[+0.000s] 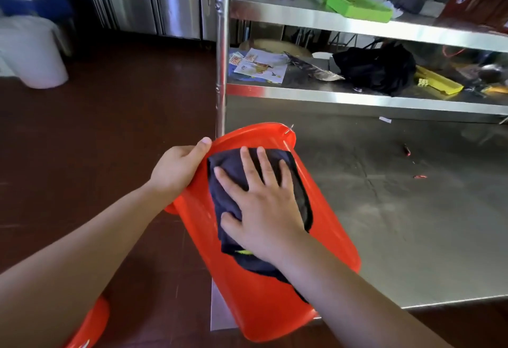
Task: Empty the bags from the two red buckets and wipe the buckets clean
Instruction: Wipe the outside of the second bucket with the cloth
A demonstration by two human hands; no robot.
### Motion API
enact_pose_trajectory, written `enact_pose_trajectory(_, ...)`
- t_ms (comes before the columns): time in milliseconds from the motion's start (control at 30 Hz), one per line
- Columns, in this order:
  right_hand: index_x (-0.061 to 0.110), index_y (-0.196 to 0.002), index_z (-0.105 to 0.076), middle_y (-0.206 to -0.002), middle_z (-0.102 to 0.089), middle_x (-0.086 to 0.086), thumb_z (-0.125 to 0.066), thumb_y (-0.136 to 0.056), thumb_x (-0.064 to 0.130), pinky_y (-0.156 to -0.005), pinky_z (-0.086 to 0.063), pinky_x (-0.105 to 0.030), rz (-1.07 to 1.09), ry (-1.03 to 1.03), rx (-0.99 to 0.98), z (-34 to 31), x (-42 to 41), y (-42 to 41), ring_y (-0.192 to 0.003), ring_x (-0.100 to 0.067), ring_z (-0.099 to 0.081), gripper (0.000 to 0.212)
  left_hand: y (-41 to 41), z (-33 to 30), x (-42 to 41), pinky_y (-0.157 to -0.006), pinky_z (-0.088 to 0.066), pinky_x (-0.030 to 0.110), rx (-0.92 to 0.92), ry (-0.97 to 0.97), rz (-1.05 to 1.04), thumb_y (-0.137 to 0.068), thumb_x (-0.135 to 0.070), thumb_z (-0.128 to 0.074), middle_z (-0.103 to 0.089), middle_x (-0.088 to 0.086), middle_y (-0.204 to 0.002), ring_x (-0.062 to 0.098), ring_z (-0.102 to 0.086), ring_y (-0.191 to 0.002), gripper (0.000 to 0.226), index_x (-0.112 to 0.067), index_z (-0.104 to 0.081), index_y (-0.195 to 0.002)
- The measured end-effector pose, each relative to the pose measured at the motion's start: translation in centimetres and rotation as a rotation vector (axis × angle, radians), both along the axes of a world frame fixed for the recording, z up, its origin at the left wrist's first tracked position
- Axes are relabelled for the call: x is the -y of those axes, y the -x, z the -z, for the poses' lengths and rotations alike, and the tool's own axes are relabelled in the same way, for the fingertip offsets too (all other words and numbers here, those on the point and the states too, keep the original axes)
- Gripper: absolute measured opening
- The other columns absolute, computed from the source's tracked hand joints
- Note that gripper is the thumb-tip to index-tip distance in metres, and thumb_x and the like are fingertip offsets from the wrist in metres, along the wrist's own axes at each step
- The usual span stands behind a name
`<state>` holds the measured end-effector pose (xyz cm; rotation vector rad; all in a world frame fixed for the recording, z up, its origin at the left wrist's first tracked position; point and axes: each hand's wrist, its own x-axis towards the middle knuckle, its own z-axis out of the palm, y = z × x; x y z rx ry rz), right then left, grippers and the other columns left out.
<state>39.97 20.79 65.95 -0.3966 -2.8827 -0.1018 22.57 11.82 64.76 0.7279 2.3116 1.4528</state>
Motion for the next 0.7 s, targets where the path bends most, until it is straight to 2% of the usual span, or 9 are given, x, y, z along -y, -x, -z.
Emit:
enact_pose_trajectory(67, 0.045, -0.143, -0.029, -0.159, -0.015, -0.005, -0.038, -0.078, 0.053, -0.113, -0.012, -0.059, -0.065, 0.016, -0.006, -0.1, -0.9, 0.2, -0.146, -0.032, -0.007, 0.066, -0.2, 0.5, 0.2, -0.057, -0.031, 0.034, -0.022, -0.036, -0.043, -0.072, -0.076, -0.038, -0.035, -0.01, -0.046, 0.009, -0.032, -0.049, 0.065, -0.015, -0.043, -0.051)
enact_pose_trajectory(200, 0.053, -0.14, -0.029, -0.159, -0.013, 0.009, -0.04, -0.076, 0.051, -0.117, -0.009, -0.048, -0.135, 0.159, -0.046, -0.7, -5.1, 0.1, -0.147, -0.018, -0.004, 0.064, -0.6, 1.4, -0.1, -0.055, -0.031, 0.035, -0.03, -0.09, -0.122, -0.072, -0.073, -0.042, -0.035, -0.004, -0.05, 0.015, -0.034, -0.051, 0.07, -0.006, -0.042, -0.054)
enact_pose_trajectory(267, 0.058, -0.138, -0.027, -0.159, -0.01, 0.014, -0.042, -0.076, 0.05, -0.118, -0.008, -0.041, -0.136, 0.323, -0.046, -0.9, -7.7, 0.2, -0.146, -0.011, -0.003, 0.064, -0.7, 1.6, -0.2, -0.055, -0.028, 0.035, -0.023, -0.103, -0.143, -0.071, -0.073, -0.043, -0.032, 0.001, -0.052, 0.016, -0.032, -0.052, 0.069, -0.006, -0.04, -0.055)
enact_pose_trajectory(367, 0.065, -0.13, -0.025, -0.158, -0.011, 0.015, -0.048, -0.075, 0.043, -0.119, -0.009, -0.037, -0.121, 0.683, -0.063, -0.8, -11.4, 0.2, -0.145, -0.006, -0.006, 0.063, -0.6, 1.6, 0.0, -0.058, -0.031, 0.034, 0.022, -0.111, -0.111, -0.07, -0.074, -0.044, -0.039, 0.006, -0.061, 0.019, -0.037, -0.057, 0.084, 0.009, -0.046, -0.064)
enact_pose_trajectory(433, 0.057, -0.13, -0.032, -0.158, -0.015, 0.01, -0.049, -0.076, 0.034, -0.119, -0.01, -0.034, -0.128, 0.907, -0.098, -0.1, -13.4, -0.1, -0.144, -0.003, -0.01, 0.061, -0.9, 1.4, 0.1, -0.054, -0.036, 0.031, 0.064, -0.13, -0.082, -0.067, -0.073, -0.048, -0.044, 0.009, -0.058, 0.019, -0.043, -0.054, 0.078, 0.004, -0.056, -0.066)
enact_pose_trajectory(500, 0.035, -0.138, -0.037, -0.157, -0.02, 0.004, -0.049, -0.08, 0.019, -0.118, -0.014, -0.027, -0.182, 1.091, -0.135, 0.8, -15.3, -0.6, -0.143, -0.004, -0.015, 0.062, -1.3, 1.0, -0.1, -0.053, -0.044, 0.029, 0.102, -0.15, -0.056, -0.062, -0.07, -0.056, -0.056, 0.004, -0.06, 0.014, -0.054, -0.054, 0.056, -0.015, -0.066, -0.069)
enact_pose_trajectory(567, 0.019, -0.142, -0.032, -0.155, -0.023, 0.0, -0.046, -0.085, 0.003, -0.112, -0.019, -0.015, -0.217, 1.237, -0.159, 1.5, -17.0, -1.1, -0.141, -0.004, -0.021, 0.06, -1.4, 0.6, -0.7, -0.055, -0.05, 0.03, 0.113, -0.13, 0.008, -0.058, -0.062, -0.066, -0.063, 0.002, -0.068, 0.013, -0.061, -0.06, 0.052, -0.015, -0.067, -0.081)
enact_pose_trajectory(633, 0.018, -0.14, -0.031, -0.153, -0.027, -0.002, -0.043, -0.088, -0.003, -0.104, -0.025, -0.007, -0.18, 1.313, -0.166, 1.8, -18.5, -1.4, -0.137, -0.006, -0.03, 0.057, -1.5, 0.2, -1.8, -0.058, -0.053, 0.032, 0.093, -0.087, 0.043, -0.057, -0.051, -0.075, -0.065, -0.001, -0.069, 0.013, -0.064, -0.062, 0.045, -0.014, -0.064, -0.081)
enact_pose_trajectory(700, 0.019, -0.139, -0.035, -0.15, -0.034, -0.002, -0.045, -0.086, 0.004, -0.098, -0.032, -0.006, -0.111, 1.392, -0.177, 1.9, -19.5, -1.5, -0.126, -0.005, -0.04, 0.056, -1.4, -0.2, -3.1, -0.063, -0.054, 0.036, 0.039, -0.028, 0.032, -0.059, -0.044, -0.078, -0.066, -0.004, -0.068, 0.012, -0.065, -0.064, 0.037, -0.016, -0.064, -0.079)
